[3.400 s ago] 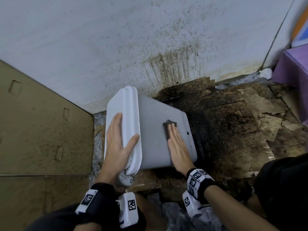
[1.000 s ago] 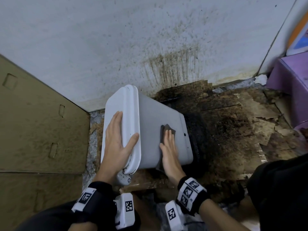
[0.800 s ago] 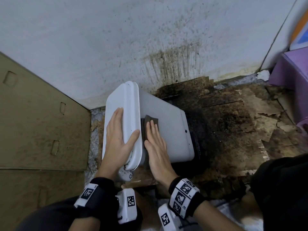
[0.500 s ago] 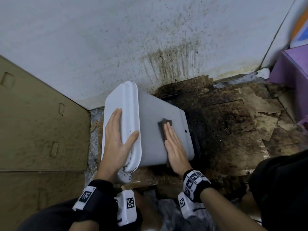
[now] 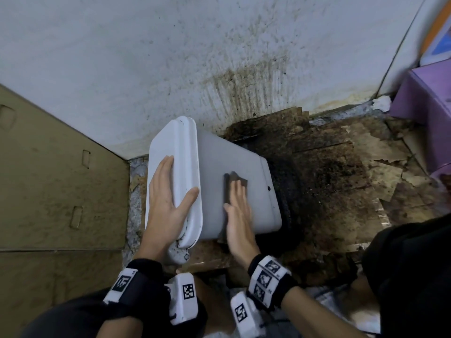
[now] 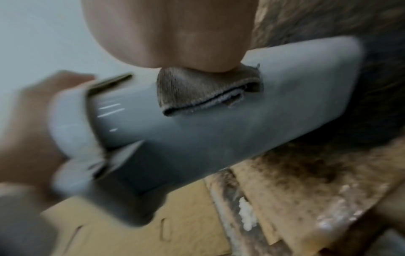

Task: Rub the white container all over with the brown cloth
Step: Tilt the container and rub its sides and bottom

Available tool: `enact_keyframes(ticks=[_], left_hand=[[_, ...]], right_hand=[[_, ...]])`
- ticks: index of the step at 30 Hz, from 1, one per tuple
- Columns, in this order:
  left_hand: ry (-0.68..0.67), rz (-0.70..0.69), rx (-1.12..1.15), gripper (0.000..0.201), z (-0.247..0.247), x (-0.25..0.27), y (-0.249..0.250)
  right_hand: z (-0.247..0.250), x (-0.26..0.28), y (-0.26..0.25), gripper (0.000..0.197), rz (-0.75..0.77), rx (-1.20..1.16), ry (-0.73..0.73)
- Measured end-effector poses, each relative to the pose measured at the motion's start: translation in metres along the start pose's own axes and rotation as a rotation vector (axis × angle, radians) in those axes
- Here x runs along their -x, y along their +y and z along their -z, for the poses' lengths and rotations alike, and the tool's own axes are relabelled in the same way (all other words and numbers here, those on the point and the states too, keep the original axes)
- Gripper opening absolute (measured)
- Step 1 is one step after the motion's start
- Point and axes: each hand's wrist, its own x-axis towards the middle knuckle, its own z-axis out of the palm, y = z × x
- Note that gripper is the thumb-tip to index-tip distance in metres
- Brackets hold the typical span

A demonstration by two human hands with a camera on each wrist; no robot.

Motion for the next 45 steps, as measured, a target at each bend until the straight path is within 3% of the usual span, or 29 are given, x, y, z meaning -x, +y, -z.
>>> enact_keyframes(ticks=[5,13,20,23,27,30,34,36,45], left_hand=[[0.017,-0.027,0.002,0.086,0.0,0.0,-0.005],[0.015,-0.014,-0.001,0.084,0.003,0.001,-0.009],[0.006,0.001,0.006,0.081,0.002,0.002,0.002],[-0.005,-0.01,0.005,0.081,-0.001,0.001,0.008],[0.002,-0.007,0.011,0.08,-0.001,0.002,0.01],[0.006,-0.012,-0.002,0.081,-0.002,0.002,0.01],[0.012,-0.017,-0.022,0.082,-0.003,0.002,0.009],[0.012,-0.035,-0.023,0.083,-0.003,0.002,0.008],[0.011,-0.043,-0.008,0.086,-0.007,0.0,0.008]], right_hand=[[-0.022,0.032,-0.047,0.059,0.2,-0.032,-0.097],[0.004,0.023,-0.003,0.058,0.388,0.166,-0.118],[0.039,-0.013,0.103,0.054,0.081,0.127,0.015],[0.042,-0.023,0.105,0.05,-0.084,-0.035,0.024],[0.031,-0.025,0.079,0.056,-0.193,-0.075,0.071],[0.019,-0.015,0.049,0.057,-0.143,-0.063,0.071],[-0.001,0.016,0.006,0.057,0.137,-0.028,0.087],[-0.007,0.024,-0.003,0.054,0.202,-0.036,0.111],[0.003,0.017,0.003,0.043,0.143,-0.228,0.202]])
